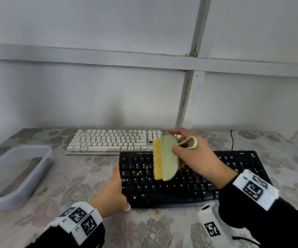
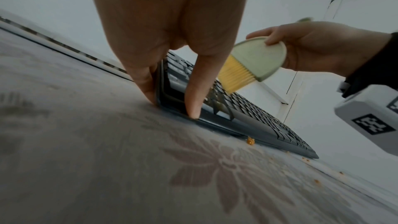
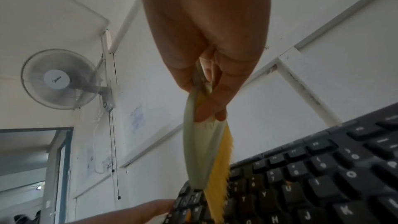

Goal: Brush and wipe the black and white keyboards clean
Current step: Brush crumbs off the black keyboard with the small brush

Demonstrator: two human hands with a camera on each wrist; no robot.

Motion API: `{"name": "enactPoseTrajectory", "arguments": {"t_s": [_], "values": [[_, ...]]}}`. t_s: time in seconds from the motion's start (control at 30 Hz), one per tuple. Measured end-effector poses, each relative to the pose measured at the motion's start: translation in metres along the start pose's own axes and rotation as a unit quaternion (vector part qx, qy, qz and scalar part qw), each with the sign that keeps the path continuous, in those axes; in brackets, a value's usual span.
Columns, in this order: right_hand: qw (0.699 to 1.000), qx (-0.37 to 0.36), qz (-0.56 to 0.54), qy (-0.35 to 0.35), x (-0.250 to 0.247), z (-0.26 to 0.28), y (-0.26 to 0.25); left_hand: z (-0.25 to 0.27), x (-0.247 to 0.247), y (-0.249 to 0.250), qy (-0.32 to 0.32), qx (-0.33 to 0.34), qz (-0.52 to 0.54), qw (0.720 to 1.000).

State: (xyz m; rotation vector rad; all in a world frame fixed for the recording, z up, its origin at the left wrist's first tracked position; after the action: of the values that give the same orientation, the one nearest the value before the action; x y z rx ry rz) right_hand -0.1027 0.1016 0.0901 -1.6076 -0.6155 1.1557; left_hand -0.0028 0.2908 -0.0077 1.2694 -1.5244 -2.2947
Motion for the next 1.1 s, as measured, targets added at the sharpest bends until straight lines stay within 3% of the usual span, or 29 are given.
{"name": "enactPoseTrajectory", "arguments": {"t_s": [0.23,0.47,0.7,0.8,1.1], "values": [[0.999,0.01,0.034,-0.035,0.023,0.016,0.014,0.0,0.001,0.0,0.005,-0.003,-0.02,1.0],[0.99,0.047,0.065,-0.12,0.026,0.049,0.021,-0.001,0.001,0.0,0.004,-0.004,-0.02,1.0],[1.0,0.006,0.019,-0.017,0.011,0.021,-0.005,-0.002,0.002,-0.002,0.002,-0.012,-0.015,1.0],[1.0,-0.001,0.013,-0.01,0.017,0.01,-0.006,-0.003,0.002,-0.003,0.0,-0.019,-0.01,1.0],[0.988,0.041,0.076,-0.125,0.03,0.052,0.023,-0.003,0.002,-0.002,0.004,-0.002,-0.009,1.0]]}}
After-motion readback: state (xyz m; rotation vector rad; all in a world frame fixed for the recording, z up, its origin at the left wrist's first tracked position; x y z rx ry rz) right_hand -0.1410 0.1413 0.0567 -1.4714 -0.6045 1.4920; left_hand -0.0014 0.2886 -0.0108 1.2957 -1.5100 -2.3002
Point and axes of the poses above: each hand's wrist, its own z-axis away from the middle knuckle, its own x-axis out of the palm, y = z × x, the point moved 1 cm from there along -z, towards the middle knuckle, and after that the axes turned 5 degrees about x, right-handed, at the moved point
